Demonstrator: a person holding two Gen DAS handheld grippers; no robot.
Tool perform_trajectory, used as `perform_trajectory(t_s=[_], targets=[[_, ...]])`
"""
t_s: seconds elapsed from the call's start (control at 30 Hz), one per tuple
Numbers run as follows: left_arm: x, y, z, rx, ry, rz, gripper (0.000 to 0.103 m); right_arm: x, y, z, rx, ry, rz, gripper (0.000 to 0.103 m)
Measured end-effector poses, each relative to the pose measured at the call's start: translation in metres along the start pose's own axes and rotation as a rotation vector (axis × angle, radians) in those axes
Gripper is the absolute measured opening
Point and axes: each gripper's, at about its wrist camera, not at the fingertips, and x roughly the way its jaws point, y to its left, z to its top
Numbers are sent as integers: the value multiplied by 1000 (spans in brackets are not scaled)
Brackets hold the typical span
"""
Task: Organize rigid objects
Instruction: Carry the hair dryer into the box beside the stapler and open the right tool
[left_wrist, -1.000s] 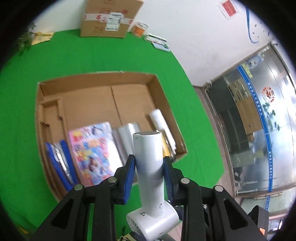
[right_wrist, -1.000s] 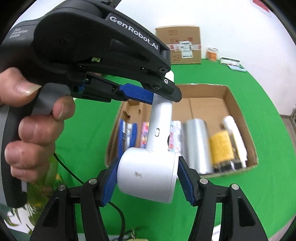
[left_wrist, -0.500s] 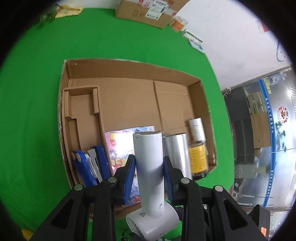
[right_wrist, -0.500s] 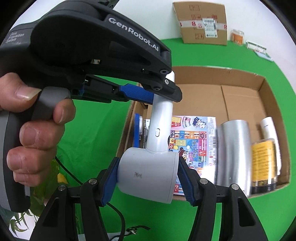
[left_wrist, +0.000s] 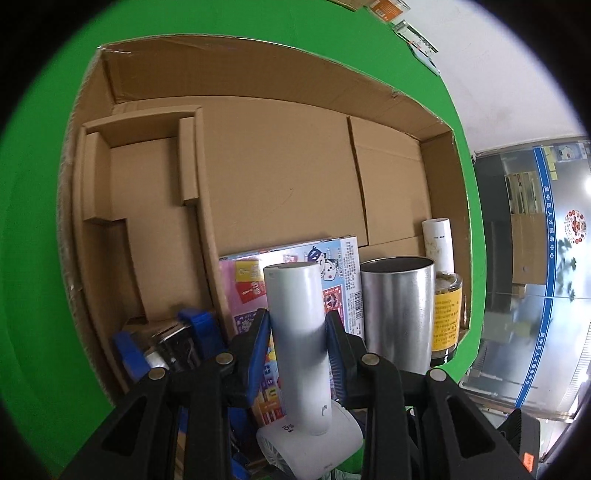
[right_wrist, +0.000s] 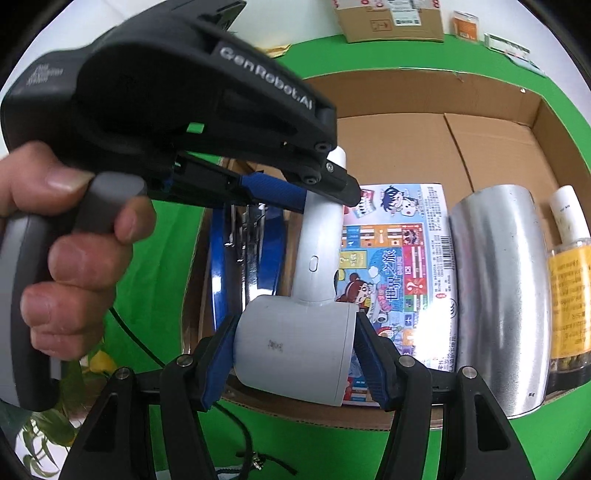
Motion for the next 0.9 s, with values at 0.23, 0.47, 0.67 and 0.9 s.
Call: perform_trajectory(t_s=[0.23, 0.47, 0.67, 0.9], targets=[[13, -3, -5, -11, 46, -3, 30, 0, -10, -7, -21, 33, -17, 59], [24, -9, -12, 20, 72, 65, 29, 24, -23, -13, -3, 113, 30, 71], [-3, -5, -14, 6, 8, 87, 41, 14, -42, -11, 19, 68, 116, 77], [-52, 1, -37, -7, -104, 80, 44, 8, -51, -12, -44, 73, 112, 60]])
